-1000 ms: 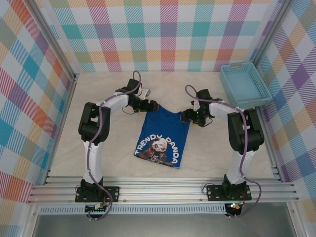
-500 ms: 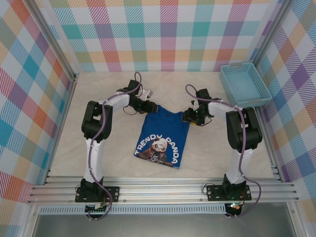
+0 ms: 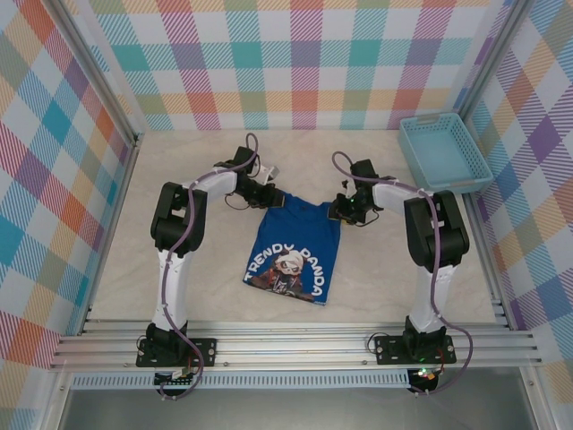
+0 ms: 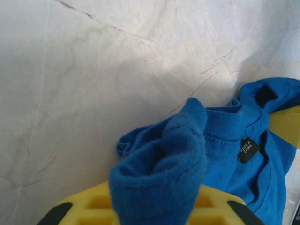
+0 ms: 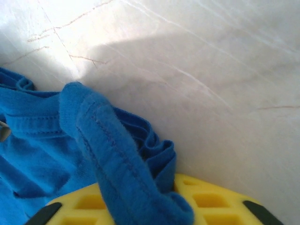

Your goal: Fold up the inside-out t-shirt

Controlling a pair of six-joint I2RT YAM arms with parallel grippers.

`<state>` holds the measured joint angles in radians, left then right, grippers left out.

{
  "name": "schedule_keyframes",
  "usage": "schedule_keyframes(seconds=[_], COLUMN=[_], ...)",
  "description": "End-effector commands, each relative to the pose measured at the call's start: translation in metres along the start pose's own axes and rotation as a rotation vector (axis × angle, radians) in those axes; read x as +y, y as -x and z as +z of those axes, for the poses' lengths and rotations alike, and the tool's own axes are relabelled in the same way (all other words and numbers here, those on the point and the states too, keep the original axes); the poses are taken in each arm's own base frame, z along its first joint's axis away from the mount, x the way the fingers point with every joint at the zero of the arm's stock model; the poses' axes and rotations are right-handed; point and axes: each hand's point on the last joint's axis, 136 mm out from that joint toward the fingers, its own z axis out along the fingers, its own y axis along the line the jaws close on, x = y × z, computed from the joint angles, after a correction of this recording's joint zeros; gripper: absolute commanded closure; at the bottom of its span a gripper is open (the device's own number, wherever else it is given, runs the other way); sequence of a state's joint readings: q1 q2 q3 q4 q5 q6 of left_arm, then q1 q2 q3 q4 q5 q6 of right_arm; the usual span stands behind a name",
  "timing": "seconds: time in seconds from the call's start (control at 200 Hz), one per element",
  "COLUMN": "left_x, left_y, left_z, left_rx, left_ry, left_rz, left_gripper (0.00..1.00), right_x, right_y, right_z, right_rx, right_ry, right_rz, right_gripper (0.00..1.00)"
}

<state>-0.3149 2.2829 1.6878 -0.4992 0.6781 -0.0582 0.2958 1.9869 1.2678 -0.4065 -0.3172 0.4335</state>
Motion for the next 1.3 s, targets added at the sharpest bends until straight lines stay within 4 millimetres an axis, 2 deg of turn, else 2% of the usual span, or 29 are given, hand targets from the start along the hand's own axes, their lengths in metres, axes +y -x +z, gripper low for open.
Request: schedule_keyframes(seconds=[0.0,0.125,0.19,0.26,0.325,0.425,0.525,0.615,0.7,0.78,0.875,0.92,0.97,1.02,1.025,1.04,1.165,1.295], left_x=[-0.001,-0.002,-0.001,0.005,0.01,0.007,-0.011,-0.039,-0.068,-0.092,-0.106,-0.11,-0.107,-0.102,-0.095,-0.094,-0.089,-0.076], left_y=[0.007,0.012,0.017,0.027,0.04,0.072,0.111,0.141,0.16,0.165,0.154,0.144,0.125,0.104,0.098,0.09,0.03,-0.03], left_z=[-0.002,-0.005,-0.012,-0.028,-0.047,-0.072,-0.101,-0.135,-0.171,-0.195,-0.204,-0.203,-0.193,-0.181,-0.173,-0.169,-0.15,-0.125], left_rx=[-0.002,-0.019,-0.041,-0.082,-0.145,-0.257,-0.342,-0.407,-0.469,-0.504,-0.497,-0.486,-0.455,-0.423,-0.404,-0.395,-0.366,-0.289], left_ry=[-0.027,-0.03,-0.025,-0.004,-0.001,-0.013,-0.021,-0.022,-0.037,-0.064,-0.088,-0.106,-0.13,-0.136,-0.134,-0.137,-0.15,-0.12], left_rz=[-0.009,-0.01,-0.018,-0.038,-0.054,-0.063,-0.025,0.038,0.095,0.141,0.169,0.18,0.172,0.152,0.133,0.127,0.094,0.031], left_gripper=[0.87,1.0,1.0,1.0,1.0,1.0,1.0,1.0,1.0,1.0,1.0,1.0,1.0,1.0,1.0,1.0,1.0,1.0], right_x=[0.031,0.041,0.046,0.049,0.054,0.077,0.107,0.137,0.166,0.185,0.19,0.188,0.184,0.176,0.176,0.172,0.153,0.119], right_y=[0.013,0.025,0.033,0.045,0.058,0.087,0.126,0.157,0.172,0.175,0.163,0.152,0.137,0.12,0.119,0.113,0.056,-0.002], right_z=[0.014,0.014,0.008,-0.003,-0.014,-0.034,-0.063,-0.103,-0.141,-0.167,-0.178,-0.177,-0.173,-0.164,-0.164,-0.161,-0.14,-0.119], right_rx=[-0.036,-0.073,-0.097,-0.138,-0.179,-0.253,-0.35,-0.446,-0.524,-0.568,-0.58,-0.575,-0.559,-0.53,-0.528,-0.518,-0.435,-0.339], right_ry=[0.107,0.141,0.146,0.142,0.153,0.194,0.227,0.259,0.299,0.334,0.354,0.363,0.383,0.395,0.398,0.401,0.436,0.4], right_rz=[-0.085,-0.108,-0.131,-0.153,-0.175,-0.237,-0.316,-0.389,-0.466,-0.525,-0.588,-0.614,-0.637,-0.647,-0.648,-0.646,-0.629,-0.555], right_gripper=[0.8,0.92,0.96,1.0,1.0,1.0,1.0,1.0,1.0,1.0,1.0,1.0,1.0,1.0,1.0,1.0,0.99,0.98])
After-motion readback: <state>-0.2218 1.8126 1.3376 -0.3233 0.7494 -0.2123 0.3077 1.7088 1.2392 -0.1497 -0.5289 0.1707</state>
